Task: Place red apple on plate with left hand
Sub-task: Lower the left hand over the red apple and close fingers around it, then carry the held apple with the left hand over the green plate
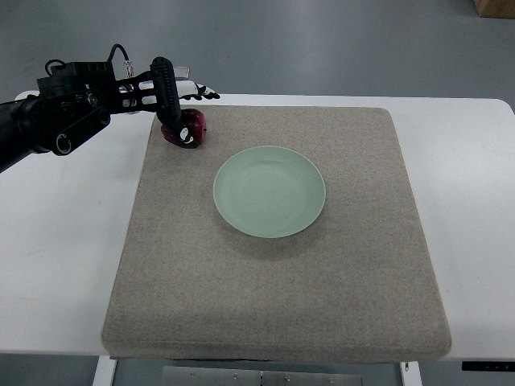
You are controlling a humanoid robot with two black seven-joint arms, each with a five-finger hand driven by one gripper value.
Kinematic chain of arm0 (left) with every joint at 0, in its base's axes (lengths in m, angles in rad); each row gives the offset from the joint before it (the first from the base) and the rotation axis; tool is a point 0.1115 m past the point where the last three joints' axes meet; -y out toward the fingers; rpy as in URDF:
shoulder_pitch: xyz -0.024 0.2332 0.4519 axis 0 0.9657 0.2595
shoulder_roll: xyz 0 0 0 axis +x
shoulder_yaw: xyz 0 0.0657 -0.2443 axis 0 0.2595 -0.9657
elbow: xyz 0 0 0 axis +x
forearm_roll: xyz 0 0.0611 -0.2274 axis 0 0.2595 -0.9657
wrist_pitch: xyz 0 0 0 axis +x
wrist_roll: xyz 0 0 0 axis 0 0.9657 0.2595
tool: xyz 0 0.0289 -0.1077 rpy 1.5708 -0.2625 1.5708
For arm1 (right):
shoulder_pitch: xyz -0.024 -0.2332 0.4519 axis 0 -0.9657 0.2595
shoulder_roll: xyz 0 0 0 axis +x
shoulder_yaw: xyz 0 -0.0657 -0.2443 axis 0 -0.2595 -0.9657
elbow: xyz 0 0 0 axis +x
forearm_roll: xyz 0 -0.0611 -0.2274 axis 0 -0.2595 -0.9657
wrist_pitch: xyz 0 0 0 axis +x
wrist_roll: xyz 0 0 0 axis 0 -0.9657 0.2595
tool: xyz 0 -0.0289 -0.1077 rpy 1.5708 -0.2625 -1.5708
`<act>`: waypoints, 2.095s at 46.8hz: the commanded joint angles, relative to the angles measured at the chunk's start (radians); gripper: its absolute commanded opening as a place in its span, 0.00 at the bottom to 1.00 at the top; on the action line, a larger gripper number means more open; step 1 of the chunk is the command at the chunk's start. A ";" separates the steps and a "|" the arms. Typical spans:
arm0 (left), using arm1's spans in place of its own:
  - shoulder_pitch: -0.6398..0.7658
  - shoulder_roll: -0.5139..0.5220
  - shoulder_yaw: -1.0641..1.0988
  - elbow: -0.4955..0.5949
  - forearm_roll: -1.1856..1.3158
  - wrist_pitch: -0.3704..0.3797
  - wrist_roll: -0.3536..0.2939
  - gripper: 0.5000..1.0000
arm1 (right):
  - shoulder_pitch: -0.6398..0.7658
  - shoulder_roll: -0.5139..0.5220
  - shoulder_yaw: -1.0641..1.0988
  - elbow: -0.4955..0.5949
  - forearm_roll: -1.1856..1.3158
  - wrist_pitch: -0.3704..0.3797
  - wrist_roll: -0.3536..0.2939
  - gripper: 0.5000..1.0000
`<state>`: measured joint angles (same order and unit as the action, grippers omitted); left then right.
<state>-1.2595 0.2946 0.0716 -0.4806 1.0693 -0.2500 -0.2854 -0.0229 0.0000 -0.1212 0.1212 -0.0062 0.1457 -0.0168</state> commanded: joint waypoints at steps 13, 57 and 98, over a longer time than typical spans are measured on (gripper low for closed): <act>0.020 -0.002 0.020 0.003 0.044 0.040 -0.008 0.88 | 0.000 0.000 0.000 0.000 0.000 0.000 0.000 0.93; 0.012 -0.029 0.043 0.027 0.027 0.144 -0.006 0.41 | 0.000 0.000 0.000 0.000 0.000 0.000 0.000 0.93; -0.038 -0.063 -0.004 -0.335 0.034 0.143 -0.006 0.51 | 0.000 0.000 0.000 0.000 0.000 0.000 0.000 0.93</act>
<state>-1.3039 0.2313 0.0660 -0.8003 1.1001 -0.1049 -0.2914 -0.0230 0.0000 -0.1212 0.1212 -0.0061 0.1457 -0.0169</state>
